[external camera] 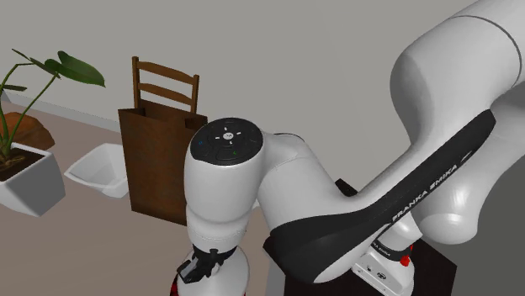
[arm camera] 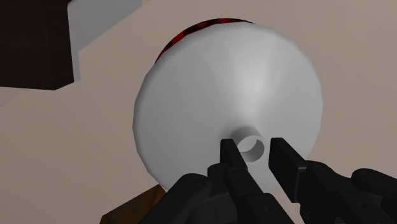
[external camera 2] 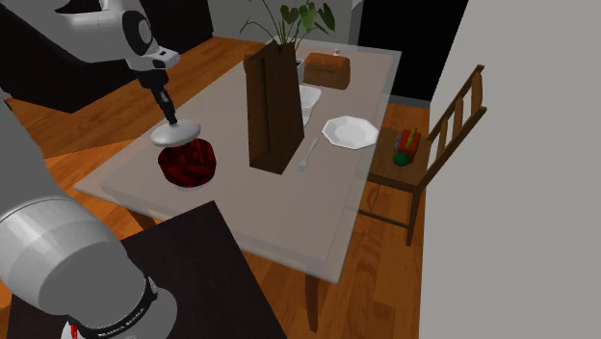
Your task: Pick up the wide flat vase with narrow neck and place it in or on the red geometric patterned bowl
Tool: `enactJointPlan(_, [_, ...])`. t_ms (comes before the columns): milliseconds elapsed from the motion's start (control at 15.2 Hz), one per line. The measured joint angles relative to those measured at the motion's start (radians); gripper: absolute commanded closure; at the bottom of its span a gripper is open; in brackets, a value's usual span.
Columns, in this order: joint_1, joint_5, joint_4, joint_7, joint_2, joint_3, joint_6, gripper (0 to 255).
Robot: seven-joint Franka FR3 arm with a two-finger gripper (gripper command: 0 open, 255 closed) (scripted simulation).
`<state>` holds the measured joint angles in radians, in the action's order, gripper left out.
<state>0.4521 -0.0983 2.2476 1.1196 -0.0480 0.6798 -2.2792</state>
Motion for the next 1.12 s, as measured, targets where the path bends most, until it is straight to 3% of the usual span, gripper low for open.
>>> enactJointPlan(726, [0.023,-0.134,0.035,0.100,-0.133,-0.026,-0.132,255])
enactJointPlan(1122, [0.026,-0.146,0.041,0.108,-0.143,-0.031,-0.145,255])
